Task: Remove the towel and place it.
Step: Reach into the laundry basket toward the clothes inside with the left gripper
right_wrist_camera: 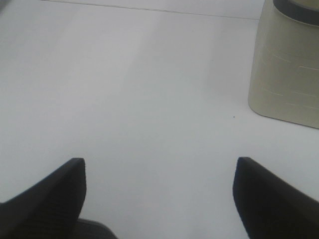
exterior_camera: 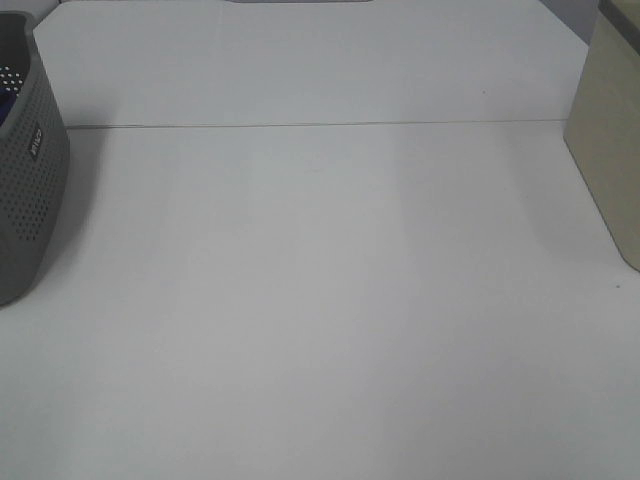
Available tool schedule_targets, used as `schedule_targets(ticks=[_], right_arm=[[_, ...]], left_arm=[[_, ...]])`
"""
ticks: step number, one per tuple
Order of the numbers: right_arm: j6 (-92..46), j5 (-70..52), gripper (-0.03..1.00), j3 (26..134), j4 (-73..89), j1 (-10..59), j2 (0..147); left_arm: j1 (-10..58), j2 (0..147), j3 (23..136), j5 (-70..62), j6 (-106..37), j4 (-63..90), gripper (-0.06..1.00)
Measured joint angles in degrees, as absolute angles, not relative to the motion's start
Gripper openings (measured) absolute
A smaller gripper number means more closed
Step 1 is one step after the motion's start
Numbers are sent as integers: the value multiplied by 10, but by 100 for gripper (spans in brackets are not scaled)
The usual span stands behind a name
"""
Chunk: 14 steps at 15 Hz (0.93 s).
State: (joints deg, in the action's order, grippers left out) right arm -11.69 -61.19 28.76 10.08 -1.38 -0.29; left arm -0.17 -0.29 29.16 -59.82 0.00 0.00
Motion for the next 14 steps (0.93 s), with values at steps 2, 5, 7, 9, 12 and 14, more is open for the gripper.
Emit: schedule_targets(ticks=[2,5,7,9,12,14], right_arm=[[-117,-612,79,288,101,-14,-3],[-117,-612,79,288,101,-14,-3],[-117,-612,79,288,101,-14,-3],[-117,-612,79,288,101,-14,-3],[-117,-612,79,288,101,-14,-3],[-117,-612,79,288,101,-14,-3]], left_arm=[[-2,-3,292,-598,0,0,99],[-2,24,325,-646,-50,0,99],[-2,121,398,-695,-161,0,99],[-2,189,441,-697,-234,0,99],[-2,334,529,-701,-358,-9,99],[-2,426,583,-701,-416,-37,99]])
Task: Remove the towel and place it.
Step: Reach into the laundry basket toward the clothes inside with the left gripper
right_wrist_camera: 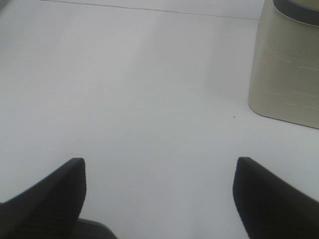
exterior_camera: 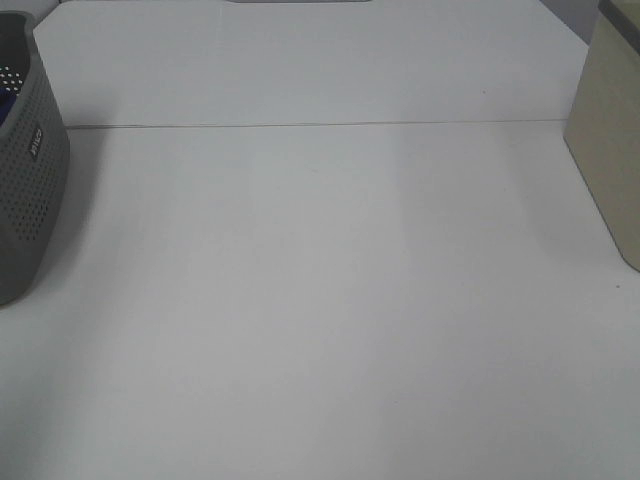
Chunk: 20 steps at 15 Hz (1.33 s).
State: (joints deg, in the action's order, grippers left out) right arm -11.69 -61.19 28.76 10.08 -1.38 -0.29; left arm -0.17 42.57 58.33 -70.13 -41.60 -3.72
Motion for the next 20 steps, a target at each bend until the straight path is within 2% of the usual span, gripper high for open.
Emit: schedule_targets(ticks=[5,9,14,20], right_arm=[[-117,-612,79,288,101,-14,-3],[-117,-612,79,288,101,-14,-3],[-117,-612,79,288,101,-14,-3],[-117,-612,79,288,101,-14,-3]], left_arm=[[-2,693,764,-700,-470,-215,99],[-2,859,862,-693,-490,-261,99],[-21,1102,977,-623,-524,-269,99],[-27,1219,997,-548,-572,-284,99]])
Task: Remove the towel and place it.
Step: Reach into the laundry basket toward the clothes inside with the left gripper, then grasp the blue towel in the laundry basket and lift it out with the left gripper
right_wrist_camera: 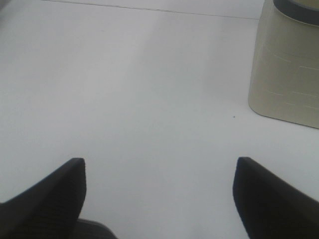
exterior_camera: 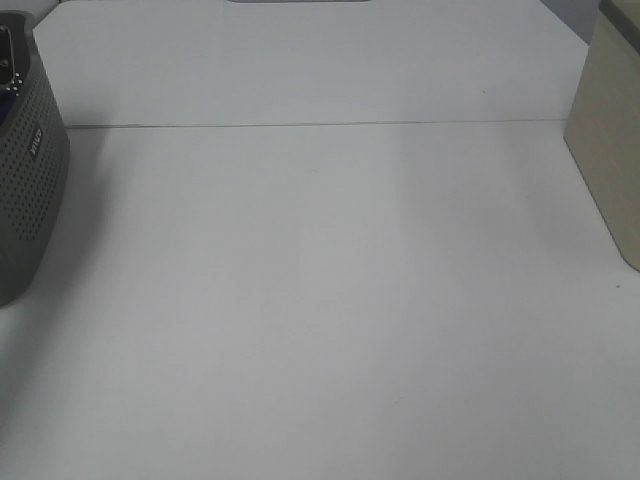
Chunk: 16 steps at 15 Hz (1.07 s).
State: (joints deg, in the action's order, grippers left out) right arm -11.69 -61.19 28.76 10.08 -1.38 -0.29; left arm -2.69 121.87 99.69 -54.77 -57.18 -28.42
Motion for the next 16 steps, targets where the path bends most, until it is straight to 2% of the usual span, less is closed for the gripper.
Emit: schedule_targets(ticks=[7,9,14,15,16], right_arm=[[-117,-612,79,288,101,-14,-3],[-117,-612,79,288,101,-14,-3],[-117,-612,79,288,101,-14,-3],[-117,-612,79,288,101,-14,-3],[-117,-612,79,288,101,-14,-3]], left_arm=[[-39,1248,1007,-547,-589,-243,98],[-45,1250,1007,-547,-592,-226,94],[-54,1252,1007,-560,-605,-211,52],[-57,1252,1007,-565,-605,-214,45],[-57,1252,1007,-566,-605,-218,42]])
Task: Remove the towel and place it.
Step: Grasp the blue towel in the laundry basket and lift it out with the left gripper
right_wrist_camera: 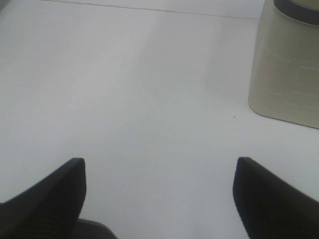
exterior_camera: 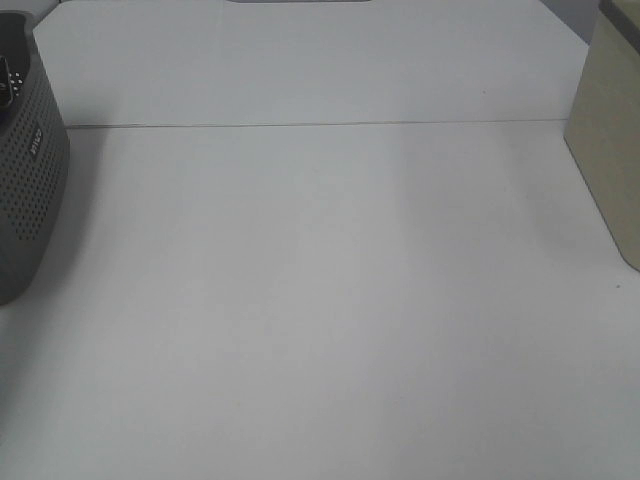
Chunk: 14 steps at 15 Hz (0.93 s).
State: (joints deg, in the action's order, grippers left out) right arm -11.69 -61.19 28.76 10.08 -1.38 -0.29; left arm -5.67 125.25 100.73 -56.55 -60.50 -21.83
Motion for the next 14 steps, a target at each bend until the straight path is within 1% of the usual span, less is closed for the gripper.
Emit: schedule_targets(ticks=[2,3,5,6,14], right_arm=[[-117,-612,79,288,101,-14,-3],[-117,-612,79,288,101,-14,-3],[-117,-612,79,288,101,-14,-3],[-117,-612,79,288,101,-14,-3],[-117,-612,79,288,101,-14,-3]], left_arm=[[-57,1253,1007,-566,-605,-230,33],[-57,1254,1007,-566,-605,-235,25],[-57,1254,1007,-567,-598,-241,4],[-57,1254,1007,-568,-588,-242,0],[-57,1254,1007,-568,-443,-239,0]])
